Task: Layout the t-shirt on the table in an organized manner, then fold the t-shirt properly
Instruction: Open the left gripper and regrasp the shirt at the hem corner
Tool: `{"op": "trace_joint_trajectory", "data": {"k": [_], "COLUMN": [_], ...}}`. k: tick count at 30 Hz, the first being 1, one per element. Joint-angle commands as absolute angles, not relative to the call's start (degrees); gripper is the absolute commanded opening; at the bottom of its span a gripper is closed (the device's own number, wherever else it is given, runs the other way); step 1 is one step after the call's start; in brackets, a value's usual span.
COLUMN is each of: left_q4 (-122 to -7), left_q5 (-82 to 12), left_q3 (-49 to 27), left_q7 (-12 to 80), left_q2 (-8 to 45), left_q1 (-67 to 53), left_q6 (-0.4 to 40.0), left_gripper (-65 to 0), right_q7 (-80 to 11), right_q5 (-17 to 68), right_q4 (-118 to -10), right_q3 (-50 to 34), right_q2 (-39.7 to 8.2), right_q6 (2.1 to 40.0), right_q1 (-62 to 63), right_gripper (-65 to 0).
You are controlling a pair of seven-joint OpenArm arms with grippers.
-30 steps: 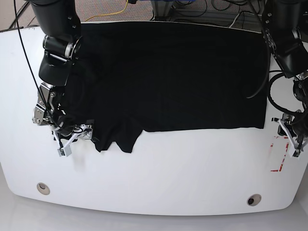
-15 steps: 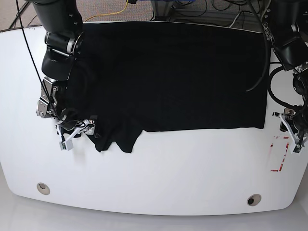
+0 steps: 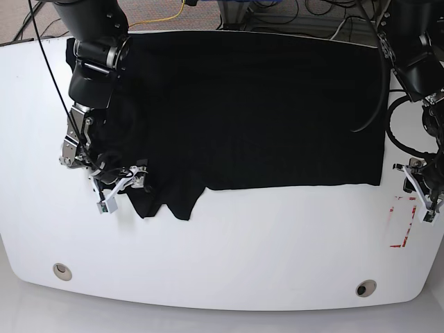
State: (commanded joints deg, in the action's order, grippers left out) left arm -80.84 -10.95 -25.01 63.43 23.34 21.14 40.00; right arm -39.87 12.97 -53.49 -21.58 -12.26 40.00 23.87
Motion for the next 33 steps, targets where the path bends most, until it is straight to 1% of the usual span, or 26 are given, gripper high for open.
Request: {"op": "trace_joint_trajectory", "data": {"k": [1, 2, 3, 4, 8, 9, 15, 21, 24, 31, 33], "left_q4": [-80.48, -79.52, -78.81, -77.93, -73.71, -72.48, -64.57, -58.86, -56.48, -49.98, -49.1], "left_q5": [-10.95, -10.95, -10.95, -11.03, -11.03, -11.03, -11.03, -10.95, -10.95, -10.86, -10.86], "left_q3": [-25.1, -25.63, -26.07, -26.59, -28.0, -28.0, -28.26, -28.18, -28.09, -28.09, -28.09], "left_q7": [63.16, 62.37, 61.85, 61.14, 58.77, 58.15, 54.9, 52.09, 51.74, 46.9, 46.64], "left_q2": [23.34, 23.25, 23.25, 23.25, 23.25, 23.25, 23.25, 23.25, 23.25, 23.16, 23.16], "left_q1": [21.23, 21.23, 21.32, 21.32, 21.85, 22.37, 24.92, 26.15, 26.24, 27.03, 27.03], "left_q6": [40.0, 40.0, 40.0, 40.0, 40.0, 39.87, 37.49, 37.41, 37.41, 37.23, 35.91], "left_gripper": [-43.9, -43.8, -43.6, -43.6, -43.5, -43.3, -43.3, -43.3, -43.3, -43.5, -43.3], "right_q7": [-39.87, -39.87, -39.87, -39.87, -39.87, -39.87, -40.75, -43.74, -44.7, -46.29, -46.37], "right_q5": [12.97, 12.97, 12.97, 12.88, 12.53, 12.53, 12.53, 12.53, 12.53, 12.53, 12.53], "right_q4": [-53.49, -53.49, -53.49, -53.58, -53.58, -53.58, -57.19, -62.46, -63.96, -65.98, -65.98], "right_q3": [-21.58, -21.58, -21.58, -21.58, -21.58, -21.58, -21.58, -21.58, -21.58, -21.58, -21.58], "right_q2": [-12.26, -12.26, -12.26, -12.26, -12.35, -12.35, -12.35, -12.09, -12.0, -11.91, -11.91], "right_q6": [40.0, 40.0, 40.0, 40.0, 40.0, 40.0, 40.0, 40.0, 40.0, 40.0, 40.0], "right_q1": [23.87, 23.96, 24.04, 24.04, 24.13, 24.13, 23.08, 21.85, 21.23, 21.14, 21.14], "right_gripper": [-30.6, -37.3, -41.5, -48.0, -63.7, -65.0, -64.2, -64.2, -64.2, -64.2, -64.2]}}
